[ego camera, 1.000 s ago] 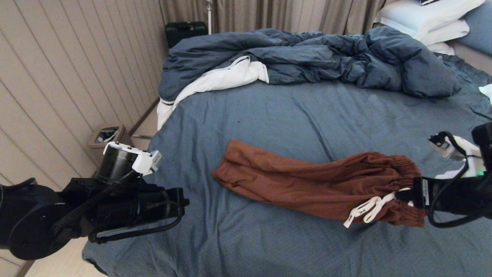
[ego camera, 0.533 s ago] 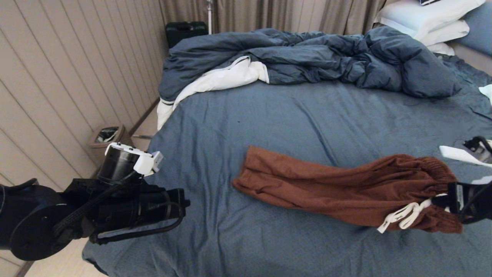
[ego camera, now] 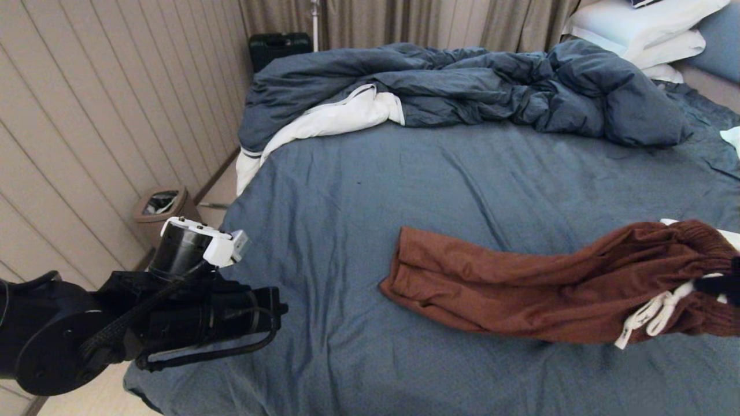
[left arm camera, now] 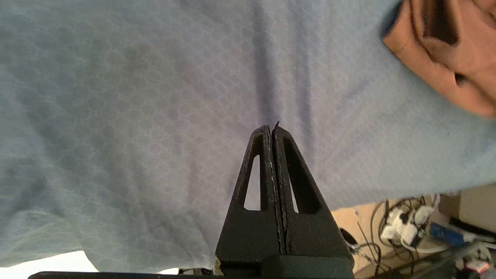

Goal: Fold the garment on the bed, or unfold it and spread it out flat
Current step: Fold the brown shorts

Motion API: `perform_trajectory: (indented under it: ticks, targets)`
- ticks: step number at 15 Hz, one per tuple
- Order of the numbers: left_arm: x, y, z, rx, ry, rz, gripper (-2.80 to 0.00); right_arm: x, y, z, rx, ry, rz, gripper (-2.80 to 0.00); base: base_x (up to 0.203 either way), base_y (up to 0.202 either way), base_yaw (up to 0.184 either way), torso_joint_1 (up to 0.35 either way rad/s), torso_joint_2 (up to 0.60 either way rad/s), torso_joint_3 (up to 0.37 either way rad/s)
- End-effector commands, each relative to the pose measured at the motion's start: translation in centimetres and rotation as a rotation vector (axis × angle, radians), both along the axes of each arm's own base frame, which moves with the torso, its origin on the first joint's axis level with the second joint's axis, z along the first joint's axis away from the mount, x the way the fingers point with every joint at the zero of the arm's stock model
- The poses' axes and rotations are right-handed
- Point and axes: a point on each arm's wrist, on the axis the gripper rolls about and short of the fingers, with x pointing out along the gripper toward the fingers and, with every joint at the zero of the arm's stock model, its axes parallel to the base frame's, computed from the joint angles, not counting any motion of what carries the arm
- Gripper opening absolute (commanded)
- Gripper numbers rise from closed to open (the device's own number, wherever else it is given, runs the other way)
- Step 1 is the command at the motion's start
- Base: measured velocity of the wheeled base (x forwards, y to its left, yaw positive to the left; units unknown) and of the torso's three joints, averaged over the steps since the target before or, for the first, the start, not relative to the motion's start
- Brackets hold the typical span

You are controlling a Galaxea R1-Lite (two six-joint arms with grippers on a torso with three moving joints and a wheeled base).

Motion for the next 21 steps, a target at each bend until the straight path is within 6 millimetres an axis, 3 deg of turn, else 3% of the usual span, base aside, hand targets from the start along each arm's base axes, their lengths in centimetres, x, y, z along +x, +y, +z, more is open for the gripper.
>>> perform_trajectory:
  ticks: [1, 6, 11, 16, 21]
  targets:
    - [-0.2, -0.1, 0.0, -0.002, 0.002, -0.004, -2.8, 1.3, 1.8, 0.6, 0.015, -0.016, 0.109, -2.8, 0.0, 0.0, 0.0, 0.0, 0.0, 0.0]
    - [-0.6, 0.0, 0.4, -0.01, -0.013, -0.009, -2.8, 7.0, 8.9, 3.0, 0.028, -0.042, 0.299, -2.8, 0.0, 0.0, 0.0, 0.0, 0.0, 0.0]
    - [-0.7, 0.0, 0.5, -0.02, -0.011, -0.004, -2.8, 11.3, 18.5, 2.5, -0.022, -0.021, 0.449, -2.8, 0.0, 0.0, 0.0, 0.0, 0.0, 0.0]
    - [-0.7, -0.1, 0.0, -0.01, 0.006, -0.008, -2.8, 14.7, 23.5, 0.3, -0.042, 0.011, 0.541, -2.8, 0.0, 0.0, 0.0, 0.0, 0.0, 0.0]
    - [-0.4, -0.3, -0.6, -0.008, 0.001, -0.006, -2.8, 16.4, 27.0, -0.5, -0.056, -0.005, 0.613, -2.8, 0.0, 0.0, 0.0, 0.0, 0.0, 0.0]
